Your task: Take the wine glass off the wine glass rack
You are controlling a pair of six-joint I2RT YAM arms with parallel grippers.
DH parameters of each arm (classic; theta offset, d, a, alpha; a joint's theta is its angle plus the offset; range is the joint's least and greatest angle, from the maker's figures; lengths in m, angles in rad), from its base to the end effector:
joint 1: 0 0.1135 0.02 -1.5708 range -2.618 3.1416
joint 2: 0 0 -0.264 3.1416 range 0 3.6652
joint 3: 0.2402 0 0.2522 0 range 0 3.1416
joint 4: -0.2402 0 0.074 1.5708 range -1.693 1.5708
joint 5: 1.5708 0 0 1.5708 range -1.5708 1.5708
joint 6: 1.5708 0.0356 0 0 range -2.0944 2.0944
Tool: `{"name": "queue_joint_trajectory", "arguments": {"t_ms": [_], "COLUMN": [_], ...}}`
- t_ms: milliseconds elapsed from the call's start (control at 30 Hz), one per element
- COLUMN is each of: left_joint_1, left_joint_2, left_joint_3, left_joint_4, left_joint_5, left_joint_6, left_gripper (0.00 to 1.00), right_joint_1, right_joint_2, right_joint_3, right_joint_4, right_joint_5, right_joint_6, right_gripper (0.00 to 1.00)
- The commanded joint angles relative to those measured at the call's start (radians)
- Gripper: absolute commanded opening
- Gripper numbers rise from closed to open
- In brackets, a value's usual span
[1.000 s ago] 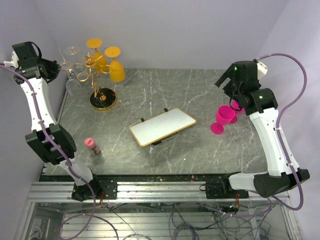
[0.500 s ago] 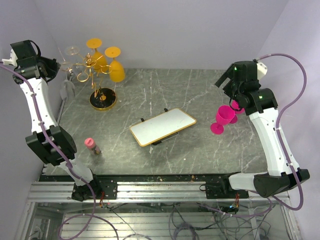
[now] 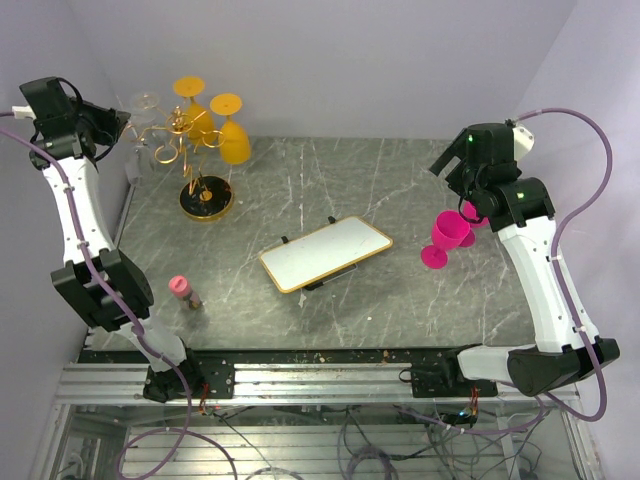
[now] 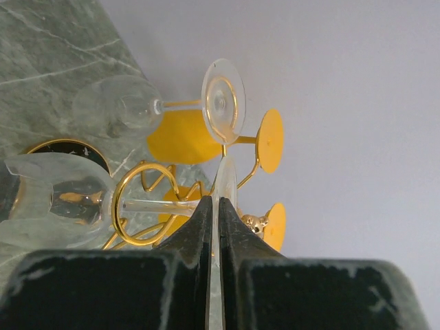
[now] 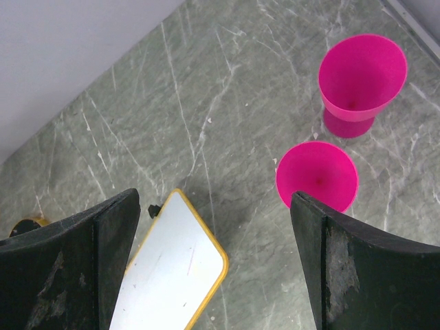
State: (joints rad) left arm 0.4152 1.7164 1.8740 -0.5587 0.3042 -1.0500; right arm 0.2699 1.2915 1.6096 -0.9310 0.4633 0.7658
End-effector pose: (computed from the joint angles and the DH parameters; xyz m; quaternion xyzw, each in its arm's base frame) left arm 0.3614 0.1476 0.4303 -0.4890 0.6687 -0.2903 0.4790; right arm 0.2430 0.0507 0.4400 0.3146 0.8114 0.0450 0.4906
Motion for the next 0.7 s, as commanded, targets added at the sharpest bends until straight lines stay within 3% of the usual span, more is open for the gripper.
{"name": "queue_joint_trajectory", "arguments": {"t_ms": [0,667], "left_joint_1": [0.001,-0.017], "left_joint_2": [-0.008,0.047], "left_joint_3": [0.005,0.027], "left_joint_4": [0.087,0.155], "left_joint_5": [0.078,0.019], "left_joint_6": [-0.047,-0.21], "left_gripper": [0.07,0.07], "right_joint_1": [0.006,0.006], "right_joint_2": [-0.011,-0.008], "right_joint_3": [0.002,-0.003], "right_joint_4": [0.012,0.016], "right_joint_5": [0.017,0.015], "right_joint_6": [-0.002,0.004], "right_gripper": [0.9,0.9]}}
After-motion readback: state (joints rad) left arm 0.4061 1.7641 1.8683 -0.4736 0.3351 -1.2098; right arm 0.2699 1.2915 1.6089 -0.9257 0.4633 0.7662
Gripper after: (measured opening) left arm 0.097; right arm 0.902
